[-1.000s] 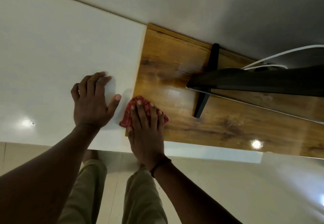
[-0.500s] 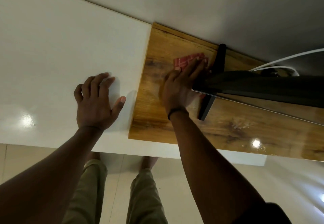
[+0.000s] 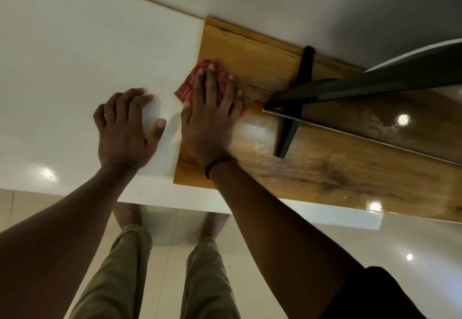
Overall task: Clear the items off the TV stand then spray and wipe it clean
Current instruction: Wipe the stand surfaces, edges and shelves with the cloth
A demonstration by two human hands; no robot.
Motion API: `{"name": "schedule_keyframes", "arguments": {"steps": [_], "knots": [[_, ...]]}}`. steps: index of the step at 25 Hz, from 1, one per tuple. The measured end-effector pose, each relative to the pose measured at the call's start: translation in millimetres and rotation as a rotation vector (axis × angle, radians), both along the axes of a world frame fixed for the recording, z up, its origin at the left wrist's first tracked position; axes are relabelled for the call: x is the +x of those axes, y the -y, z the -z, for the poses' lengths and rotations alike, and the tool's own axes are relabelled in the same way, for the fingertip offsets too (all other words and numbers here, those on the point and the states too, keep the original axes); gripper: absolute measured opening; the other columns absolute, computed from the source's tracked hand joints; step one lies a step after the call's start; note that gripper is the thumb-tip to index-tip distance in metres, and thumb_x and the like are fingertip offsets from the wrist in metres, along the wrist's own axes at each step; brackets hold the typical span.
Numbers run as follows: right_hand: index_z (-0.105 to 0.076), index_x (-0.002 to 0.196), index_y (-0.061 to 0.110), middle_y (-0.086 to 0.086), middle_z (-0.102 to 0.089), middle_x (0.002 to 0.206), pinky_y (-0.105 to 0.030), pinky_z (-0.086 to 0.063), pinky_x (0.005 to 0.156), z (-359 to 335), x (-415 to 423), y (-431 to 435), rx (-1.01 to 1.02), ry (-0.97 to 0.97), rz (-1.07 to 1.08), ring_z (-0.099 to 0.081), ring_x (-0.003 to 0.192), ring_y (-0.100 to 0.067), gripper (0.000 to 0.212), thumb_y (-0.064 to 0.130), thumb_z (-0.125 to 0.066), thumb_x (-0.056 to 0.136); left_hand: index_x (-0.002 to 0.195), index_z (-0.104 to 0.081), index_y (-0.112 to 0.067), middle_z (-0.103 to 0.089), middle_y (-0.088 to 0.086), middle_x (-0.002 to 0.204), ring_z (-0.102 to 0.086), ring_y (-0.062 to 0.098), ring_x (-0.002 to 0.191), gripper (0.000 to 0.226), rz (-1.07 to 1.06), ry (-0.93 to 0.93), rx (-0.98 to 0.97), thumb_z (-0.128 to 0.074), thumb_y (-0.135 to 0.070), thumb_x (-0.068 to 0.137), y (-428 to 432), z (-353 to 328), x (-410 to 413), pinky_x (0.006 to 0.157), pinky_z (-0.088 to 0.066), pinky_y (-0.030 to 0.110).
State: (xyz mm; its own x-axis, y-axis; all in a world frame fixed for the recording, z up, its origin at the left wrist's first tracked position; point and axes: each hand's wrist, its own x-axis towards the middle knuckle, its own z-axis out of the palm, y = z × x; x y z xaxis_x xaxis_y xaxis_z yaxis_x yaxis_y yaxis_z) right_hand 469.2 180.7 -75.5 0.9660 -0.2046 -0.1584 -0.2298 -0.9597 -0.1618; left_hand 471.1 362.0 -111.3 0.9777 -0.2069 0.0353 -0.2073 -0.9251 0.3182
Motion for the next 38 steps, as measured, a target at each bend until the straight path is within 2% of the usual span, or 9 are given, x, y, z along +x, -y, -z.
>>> {"name": "schedule_keyframes", "arguments": {"steps": [8,12,17,19,22,25,28,33,38], "knots": [[-0.024,0.164,0.017,-0.007,-0.015,0.173,-0.063,-0.009,0.125,2.3,-139.8,-0.5,0.062,-0.041,-0.312,-0.006,0.159,-0.039,0.062,0.043,-0.033,0.108,0.135,-0.054,-0.015,-0.05,0.004,0.145,-0.043,0.028,0.134,0.054,-0.003,0.056,-0.032,-0.028,-0.053,0.105,1.0,-3.1,-1.5,0.107,-0.028,0.039],[-0.028,0.163,0.021,-0.004,-0.018,0.172,-0.062,-0.016,0.124,-3.7,-163.1,53.4,0.007,-0.055,-0.22,-0.013,0.157,-0.038,0.06,0.044,-0.034,0.107,0.134,-0.053,-0.017,-0.049,0.001,0.145,-0.043,0.028,0.133,0.052,0.001,0.068,-0.035,-0.029,-0.053,0.105,-1.7,3.2,-0.5,0.107,-0.028,0.039],[-0.028,0.162,0.015,-0.01,-0.024,0.17,-0.061,-0.016,0.125,-7.3,-127.3,75.1,-0.008,-0.093,0.081,-0.017,0.156,-0.042,0.062,0.043,-0.029,0.108,0.136,-0.052,-0.018,-0.048,0.0,0.146,-0.043,0.028,0.133,0.051,0.001,0.069,-0.028,-0.03,-0.053,0.105,-1.6,3.6,-1.2,0.106,-0.028,0.041],[-0.03,0.162,0.013,-0.013,-0.027,0.168,-0.061,-0.012,0.123,-5.1,-108.8,60.8,-0.04,-0.092,0.217,-0.022,0.153,-0.046,0.062,0.041,-0.033,0.107,0.136,-0.052,-0.018,-0.047,0.001,0.147,-0.043,0.028,0.134,0.052,0.001,0.063,-0.02,-0.03,-0.053,0.105,-1.8,3.1,-1.2,0.105,-0.029,0.042],[-0.03,0.161,0.011,-0.014,-0.029,0.167,-0.062,-0.013,0.122,-5.8,-82.8,49.3,-0.043,-0.093,0.308,-0.025,0.151,-0.049,0.063,0.04,-0.037,0.105,0.137,-0.052,-0.018,-0.047,0.002,0.147,-0.043,0.029,0.134,0.053,-0.006,0.039,-0.008,-0.031,-0.054,0.105,-2.3,1.4,-1.0,0.105,-0.031,0.045],[-0.024,0.163,0.013,-0.011,-0.022,0.17,-0.066,-0.02,0.119,-5.6,-31.2,47.3,-0.022,-0.094,0.35,-0.026,0.149,-0.048,0.065,0.041,-0.036,0.106,0.137,-0.052,-0.016,-0.048,0.003,0.147,-0.044,0.03,0.134,0.054,-0.001,0.039,0.008,-0.031,-0.054,0.105,-0.9,0.1,-1.6,0.104,-0.033,0.047],[-0.017,0.165,0.016,-0.008,-0.013,0.173,-0.068,-0.022,0.118,-0.8,35.1,34.3,-0.016,-0.074,0.45,-0.016,0.155,-0.043,0.066,0.043,-0.027,0.105,0.138,-0.052,-0.016,-0.048,0.004,0.148,-0.044,0.03,0.134,0.055,0.008,0.015,0.008,-0.031,-0.055,0.105,-1.7,0.3,-2.1,0.104,-0.033,0.047],[-0.023,0.163,0.015,-0.008,-0.021,0.171,-0.06,-0.022,0.119,2.1,98.8,16.7,-0.098,-0.044,0.452,-0.023,0.152,-0.043,0.07,0.045,-0.023,0.1,0.137,-0.052,-0.015,-0.048,0.005,0.148,-0.043,0.032,0.135,0.057,0.02,-0.006,-0.016,-0.031,-0.056,0.105,-2.8,0.1,-1.4,0.104,-0.033,0.049],[-0.021,0.164,0.015,-0.01,-0.017,0.172,-0.063,-0.018,0.122,-9.3,21.7,-16.3,-0.12,-0.067,0.121,-0.019,0.154,-0.043,0.068,0.044,-0.026,0.103,0.136,-0.054,-0.015,-0.05,0.004,0.147,-0.044,0.03,0.133,0.058,0.024,-0.008,-0.054,-0.026,-0.056,0.106,-3.3,-4.1,-0.1,0.105,-0.033,0.048]]}}
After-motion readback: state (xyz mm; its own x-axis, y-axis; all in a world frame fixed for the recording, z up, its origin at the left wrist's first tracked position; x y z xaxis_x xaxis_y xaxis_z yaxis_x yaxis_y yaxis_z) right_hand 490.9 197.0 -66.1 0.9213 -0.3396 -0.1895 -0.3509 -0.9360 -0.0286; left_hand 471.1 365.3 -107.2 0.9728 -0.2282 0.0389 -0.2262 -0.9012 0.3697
